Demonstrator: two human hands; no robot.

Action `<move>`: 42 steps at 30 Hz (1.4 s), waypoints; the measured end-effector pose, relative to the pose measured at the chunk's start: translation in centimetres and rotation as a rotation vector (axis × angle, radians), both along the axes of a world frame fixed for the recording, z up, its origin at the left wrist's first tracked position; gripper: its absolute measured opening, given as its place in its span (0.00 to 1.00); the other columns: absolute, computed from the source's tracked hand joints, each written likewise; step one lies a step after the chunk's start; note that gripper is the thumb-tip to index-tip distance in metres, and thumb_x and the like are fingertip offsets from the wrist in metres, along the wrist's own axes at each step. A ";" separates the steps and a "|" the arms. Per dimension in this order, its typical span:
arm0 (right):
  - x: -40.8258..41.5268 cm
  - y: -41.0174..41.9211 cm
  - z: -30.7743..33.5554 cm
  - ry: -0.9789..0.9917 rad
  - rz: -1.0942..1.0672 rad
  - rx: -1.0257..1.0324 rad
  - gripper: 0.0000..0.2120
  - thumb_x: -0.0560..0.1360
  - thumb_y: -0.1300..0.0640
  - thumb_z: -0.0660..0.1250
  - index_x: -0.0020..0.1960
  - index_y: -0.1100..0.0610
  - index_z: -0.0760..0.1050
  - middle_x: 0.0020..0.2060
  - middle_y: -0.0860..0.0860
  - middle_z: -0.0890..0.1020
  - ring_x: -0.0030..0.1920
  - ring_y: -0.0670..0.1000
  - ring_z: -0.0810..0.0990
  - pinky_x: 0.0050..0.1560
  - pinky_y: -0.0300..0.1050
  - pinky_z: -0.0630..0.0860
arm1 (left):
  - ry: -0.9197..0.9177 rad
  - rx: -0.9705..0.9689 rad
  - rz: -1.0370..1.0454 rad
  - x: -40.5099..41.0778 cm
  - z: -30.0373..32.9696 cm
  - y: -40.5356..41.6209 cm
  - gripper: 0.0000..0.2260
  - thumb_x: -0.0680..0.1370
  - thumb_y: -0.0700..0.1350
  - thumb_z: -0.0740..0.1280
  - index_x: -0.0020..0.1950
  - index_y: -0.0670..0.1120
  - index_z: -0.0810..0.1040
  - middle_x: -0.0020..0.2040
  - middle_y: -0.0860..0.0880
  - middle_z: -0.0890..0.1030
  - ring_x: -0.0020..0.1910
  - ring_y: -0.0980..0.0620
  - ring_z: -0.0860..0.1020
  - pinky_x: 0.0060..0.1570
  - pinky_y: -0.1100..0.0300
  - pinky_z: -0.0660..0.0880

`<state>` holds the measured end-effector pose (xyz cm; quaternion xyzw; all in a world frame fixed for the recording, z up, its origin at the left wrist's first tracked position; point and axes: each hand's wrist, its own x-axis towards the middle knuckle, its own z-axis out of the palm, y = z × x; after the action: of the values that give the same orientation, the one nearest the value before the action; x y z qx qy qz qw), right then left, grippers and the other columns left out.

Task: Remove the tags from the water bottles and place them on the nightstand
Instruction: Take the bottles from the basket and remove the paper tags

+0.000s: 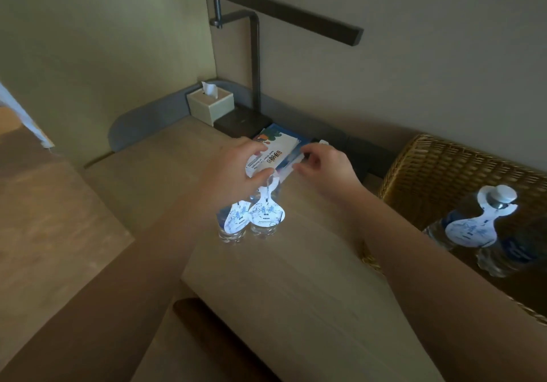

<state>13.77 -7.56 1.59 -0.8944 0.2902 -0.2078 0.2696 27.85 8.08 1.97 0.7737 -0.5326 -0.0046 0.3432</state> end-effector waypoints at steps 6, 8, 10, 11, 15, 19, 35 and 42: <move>-9.3 -3.7 2.8 -0.066 -0.193 -0.067 0.17 0.76 0.53 0.68 0.64 0.54 0.74 0.43 0.49 0.78 0.40 0.45 0.75 0.37 0.30 0.68 | -0.130 -0.076 -0.215 -7.7 2.3 -7.2 0.18 0.73 0.54 0.68 0.56 0.43 0.80 0.47 0.48 0.81 0.49 0.47 0.78 0.48 0.50 0.75; -13.0 -4.9 3.2 -0.085 -0.272 -0.061 0.16 0.76 0.53 0.68 0.62 0.54 0.75 0.42 0.49 0.79 0.38 0.43 0.75 0.36 0.31 0.68 | -0.111 -0.061 -0.282 -10.6 2.3 -10.0 0.16 0.74 0.54 0.68 0.55 0.45 0.80 0.46 0.50 0.80 0.47 0.50 0.77 0.46 0.51 0.75; -16.7 -6.1 3.4 -0.090 -0.362 -0.060 0.13 0.75 0.53 0.68 0.59 0.53 0.77 0.40 0.48 0.79 0.38 0.44 0.75 0.35 0.34 0.67 | -0.094 -0.036 -0.358 -13.6 2.1 -12.6 0.15 0.75 0.56 0.67 0.55 0.47 0.79 0.46 0.51 0.79 0.46 0.52 0.77 0.45 0.52 0.77; -18.6 -6.6 3.4 -0.080 -0.406 -0.058 0.12 0.75 0.53 0.68 0.58 0.53 0.77 0.38 0.47 0.78 0.37 0.45 0.74 0.35 0.35 0.67 | -0.083 -0.033 -0.393 -15.1 2.1 -13.7 0.16 0.75 0.57 0.66 0.55 0.47 0.79 0.46 0.52 0.79 0.46 0.53 0.77 0.44 0.53 0.77; -25.8 -9.0 3.0 -0.055 -0.578 -0.017 0.10 0.75 0.53 0.67 0.55 0.54 0.78 0.37 0.46 0.79 0.37 0.43 0.76 0.35 0.36 0.69 | -0.047 -0.050 -0.470 -21.0 1.7 -18.0 0.15 0.75 0.56 0.66 0.54 0.48 0.78 0.47 0.54 0.78 0.46 0.55 0.77 0.44 0.57 0.77; -32.0 -11.5 2.1 -0.028 -0.731 -0.036 0.12 0.75 0.52 0.67 0.57 0.55 0.77 0.44 0.51 0.80 0.42 0.49 0.75 0.36 0.37 0.66 | -0.039 -0.023 -0.500 -25.1 1.3 -22.0 0.15 0.76 0.56 0.67 0.57 0.48 0.76 0.48 0.54 0.76 0.46 0.55 0.75 0.42 0.61 0.74; -37.5 -18.7 0.5 0.141 -0.668 0.038 0.18 0.73 0.47 0.68 0.58 0.55 0.75 0.47 0.52 0.79 0.46 0.52 0.77 0.39 0.43 0.70 | -0.110 0.159 -0.377 -29.9 -0.4 -29.4 0.15 0.74 0.54 0.70 0.54 0.46 0.75 0.50 0.50 0.75 0.49 0.49 0.74 0.53 0.49 0.71; -37.2 -18.5 0.6 0.129 -0.637 -0.019 0.14 0.71 0.44 0.69 0.47 0.54 0.73 0.37 0.47 0.79 0.38 0.48 0.78 0.36 0.45 0.76 | -0.107 0.129 -0.442 -29.2 -0.4 -28.8 0.14 0.74 0.55 0.70 0.49 0.45 0.73 0.44 0.50 0.78 0.43 0.48 0.76 0.45 0.53 0.71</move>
<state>-23.38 -26.09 2.17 -0.7723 0.5701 -0.2275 0.1636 -1.38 -20.73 1.54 0.6576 -0.7053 -0.0727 0.2547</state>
